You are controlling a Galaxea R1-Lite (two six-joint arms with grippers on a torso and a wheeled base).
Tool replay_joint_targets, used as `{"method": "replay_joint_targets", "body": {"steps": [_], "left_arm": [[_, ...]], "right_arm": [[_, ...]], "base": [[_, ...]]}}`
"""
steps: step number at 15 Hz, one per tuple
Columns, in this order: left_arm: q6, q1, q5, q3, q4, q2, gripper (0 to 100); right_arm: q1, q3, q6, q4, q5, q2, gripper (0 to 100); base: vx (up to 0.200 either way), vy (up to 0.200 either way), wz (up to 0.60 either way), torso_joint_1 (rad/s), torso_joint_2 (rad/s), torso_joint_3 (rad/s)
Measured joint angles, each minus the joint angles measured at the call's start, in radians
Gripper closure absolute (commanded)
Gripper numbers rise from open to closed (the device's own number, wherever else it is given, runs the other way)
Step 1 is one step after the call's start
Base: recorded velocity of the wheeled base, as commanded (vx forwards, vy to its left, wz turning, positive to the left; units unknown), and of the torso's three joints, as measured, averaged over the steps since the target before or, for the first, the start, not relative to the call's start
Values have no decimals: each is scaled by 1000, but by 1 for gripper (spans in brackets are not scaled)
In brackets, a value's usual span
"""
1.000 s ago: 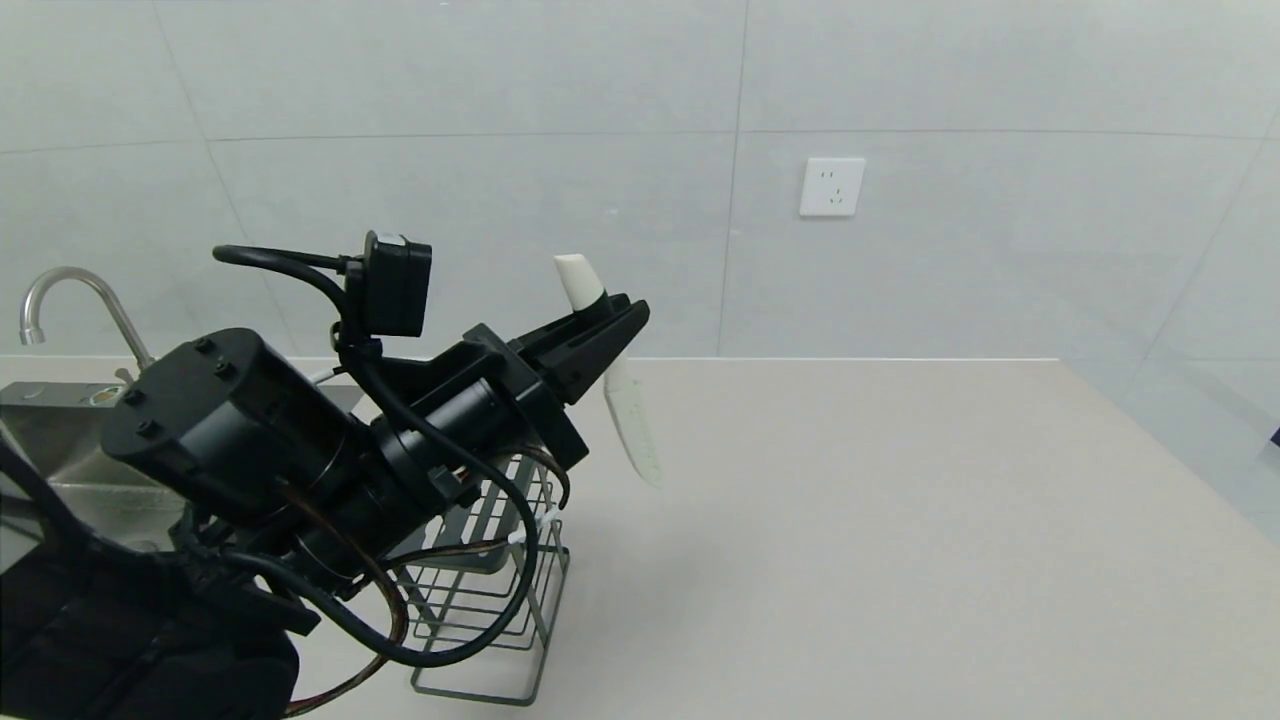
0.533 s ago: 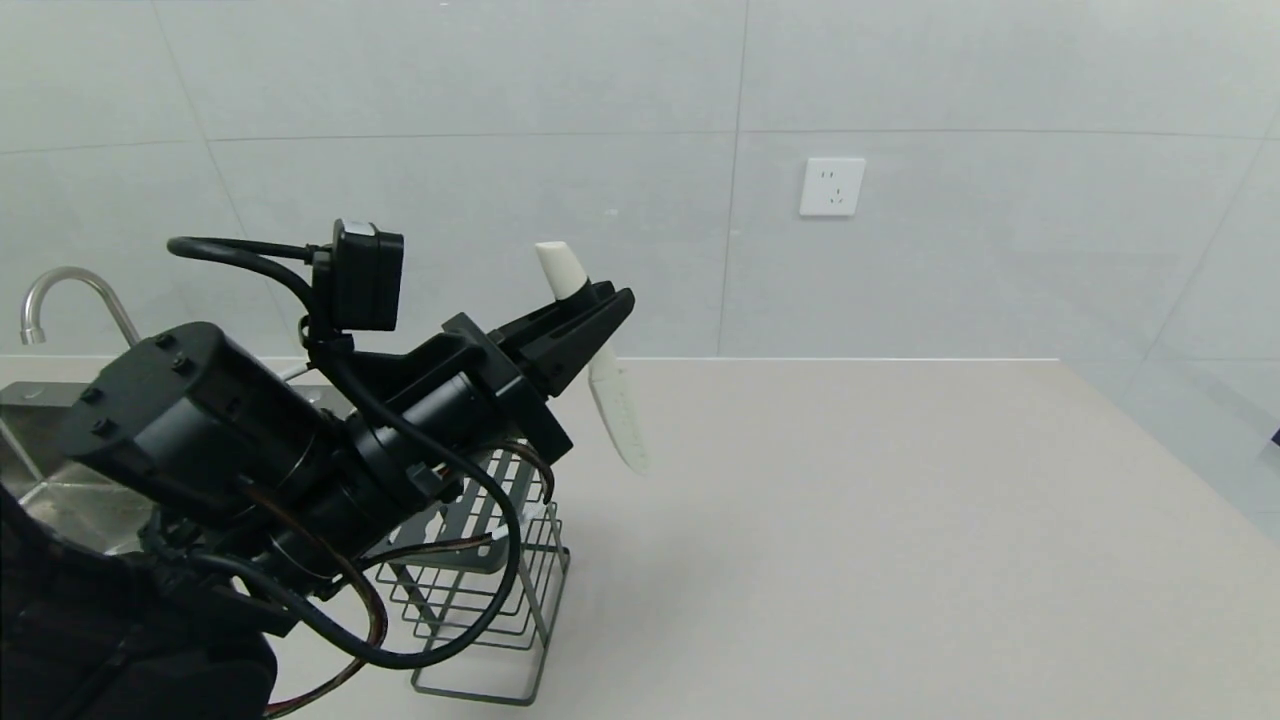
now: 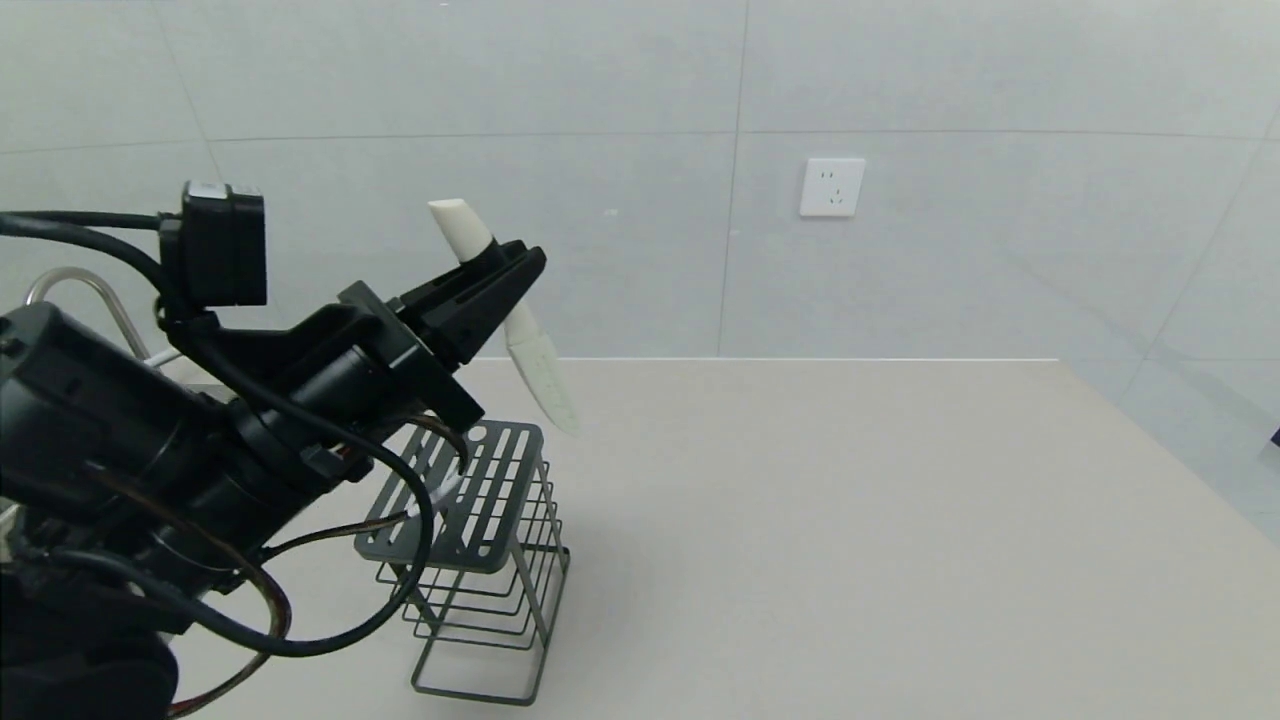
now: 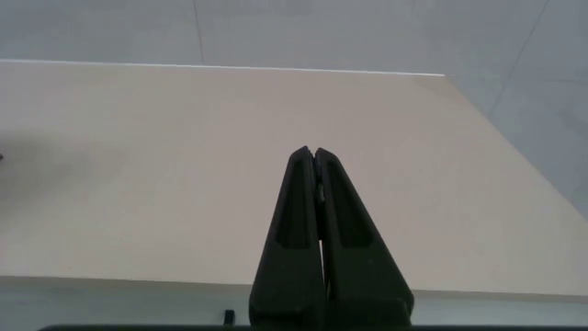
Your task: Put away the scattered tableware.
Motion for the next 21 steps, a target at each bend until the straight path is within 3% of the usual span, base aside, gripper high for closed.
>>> {"method": "replay_joint_targets", "body": {"steps": [3,7,8,11,15,17,21], "left_arm": [[5,59,-3,2,30,-53,100],[8,75,0,15,79,-101,100],[10,75,0,26,83,-105,100],[54,74,0,67,84,-106,100],[64,65,-5,74,79,-98,100],[92,54,-9,74,79,-95,100],[109,13,-5,71,78,-75,100]], "right_arm": [[0,0,3,0,17,0,100],[-1,-1,1,2,14,0,100],[-1,-1,-1,3,14,0,100],[-2,-2,-3,2,13,0,100],[-3,-2,-1,0,13,0,100],[-2,-2,0,2,13,0,100],[-2,-2,2,1,15,0,100]], "base": [[0,0,0,0,0,0],[0,0,0,0,0,0],[0,0,0,0,0,0],[0,0,200,1,1,-1],[0,0,0,0,0,0],[0,0,0,0,0,0],[0,0,0,0,0,0]]}}
